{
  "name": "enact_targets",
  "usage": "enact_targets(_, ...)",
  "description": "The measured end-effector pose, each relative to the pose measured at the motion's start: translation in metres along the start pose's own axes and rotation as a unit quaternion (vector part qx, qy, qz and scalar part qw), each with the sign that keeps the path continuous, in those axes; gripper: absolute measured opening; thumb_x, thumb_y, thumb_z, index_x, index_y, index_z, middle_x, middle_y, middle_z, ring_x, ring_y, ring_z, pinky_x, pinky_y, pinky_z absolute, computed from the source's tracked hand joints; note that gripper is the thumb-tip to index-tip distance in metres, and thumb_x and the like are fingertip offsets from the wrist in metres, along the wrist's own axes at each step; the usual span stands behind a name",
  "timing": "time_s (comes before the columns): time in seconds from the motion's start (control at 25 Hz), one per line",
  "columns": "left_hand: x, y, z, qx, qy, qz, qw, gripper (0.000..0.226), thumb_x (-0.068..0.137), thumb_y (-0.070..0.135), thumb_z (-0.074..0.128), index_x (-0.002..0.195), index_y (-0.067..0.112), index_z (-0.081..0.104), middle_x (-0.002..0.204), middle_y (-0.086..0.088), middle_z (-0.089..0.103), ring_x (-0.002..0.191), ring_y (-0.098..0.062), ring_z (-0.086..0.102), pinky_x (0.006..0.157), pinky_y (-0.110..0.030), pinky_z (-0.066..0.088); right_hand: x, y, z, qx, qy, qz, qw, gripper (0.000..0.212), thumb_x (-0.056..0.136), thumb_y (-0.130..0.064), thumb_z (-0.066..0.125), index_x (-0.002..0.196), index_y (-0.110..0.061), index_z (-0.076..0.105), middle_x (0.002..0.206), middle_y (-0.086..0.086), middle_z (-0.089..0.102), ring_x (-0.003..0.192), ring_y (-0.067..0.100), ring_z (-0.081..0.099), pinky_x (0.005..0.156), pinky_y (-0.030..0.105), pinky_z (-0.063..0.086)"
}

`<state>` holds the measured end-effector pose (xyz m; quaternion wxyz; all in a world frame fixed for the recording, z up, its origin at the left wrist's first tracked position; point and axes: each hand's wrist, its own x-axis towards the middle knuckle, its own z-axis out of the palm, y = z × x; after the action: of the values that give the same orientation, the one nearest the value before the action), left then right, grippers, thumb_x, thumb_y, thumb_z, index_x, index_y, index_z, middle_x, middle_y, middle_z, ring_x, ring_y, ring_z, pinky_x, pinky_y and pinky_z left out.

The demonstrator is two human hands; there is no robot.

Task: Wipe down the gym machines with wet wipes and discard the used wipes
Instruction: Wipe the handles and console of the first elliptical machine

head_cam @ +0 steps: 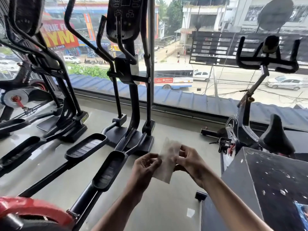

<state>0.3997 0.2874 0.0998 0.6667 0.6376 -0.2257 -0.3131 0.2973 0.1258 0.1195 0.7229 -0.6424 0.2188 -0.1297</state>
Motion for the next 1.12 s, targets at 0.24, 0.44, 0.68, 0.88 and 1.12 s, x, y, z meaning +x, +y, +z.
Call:
enact_targets(0.24, 0.121, 0.04, -0.006, -0.013, -0.017, -0.001, 1.0, 0.011, 0.097, 0.017, 0.07, 0.1, 0.006, 0.072, 0.086, -0.008, 0.074, 0.076, -0.015, 0.066, 0.063, -0.025, 0.053, 0.114, -0.034, -0.021, -0.003, 0.03, -0.066, 0.997, 0.024, 0.085, 0.013, 0.072, 0.106, 0.002, 0.069, 0.097, 0.02, 0.075, 0.083, 0.024, 0.07, 0.068, 0.033, 0.059)
enact_targets(0.44, 0.213, 0.066, -0.028, -0.038, 0.013, -0.005, 0.999, 0.005, 0.09, 0.023, 0.078, 0.092, 0.019, 0.074, 0.079, -0.005, 0.067, 0.067, -0.023, 0.053, 0.057, -0.028, 0.043, 0.199, -0.066, -0.028, -0.029, -0.022, -0.063, 0.997, 0.024, 0.084, 0.012, 0.074, 0.102, -0.003, 0.069, 0.089, 0.018, 0.07, 0.072, 0.024, 0.068, 0.062, 0.032, 0.058)
enact_targets(0.68, 0.291, 0.102, -0.068, 0.008, -0.005, 0.046, 0.999, 0.016, 0.098, -0.015, 0.053, 0.094, -0.006, 0.065, 0.075, -0.008, 0.07, 0.059, -0.012, 0.064, 0.052, -0.02, 0.052, 0.299, -0.084, -0.001, -0.021, 0.014, -0.075, 0.997, 0.043, 0.089, 0.022, 0.056, 0.071, -0.014, 0.071, 0.069, 0.004, 0.068, 0.057, 0.018, 0.063, 0.052, 0.027, 0.054)
enact_targets(0.88, 0.369, 0.121, -0.124, 0.046, -0.022, 0.064, 0.997, 0.034, 0.098, -0.011, 0.047, 0.096, 0.004, 0.077, 0.091, -0.016, 0.078, 0.079, -0.028, 0.074, 0.068, -0.033, 0.062, 0.373, -0.114, 0.022, -0.014, 0.036, -0.071, 0.997, 0.019, 0.096, 0.005, 0.055, 0.099, -0.003, 0.072, 0.087, 0.013, 0.069, 0.079, 0.024, 0.065, 0.069, 0.033, 0.058)
enact_targets(1.12, 0.468, 0.156, -0.177, 0.115, -0.039, 0.13, 0.984, 0.015, 0.088, 0.022, 0.082, 0.099, 0.032, 0.078, 0.088, -0.018, 0.076, 0.077, -0.026, 0.067, 0.075, -0.043, 0.054, 0.456, -0.158, 0.047, -0.074, 0.067, -0.094, 0.991, 0.044, 0.08, 0.0, 0.083, 0.119, -0.015, 0.067, 0.091, 0.009, 0.072, 0.082, 0.019, 0.072, 0.072, 0.033, 0.061)
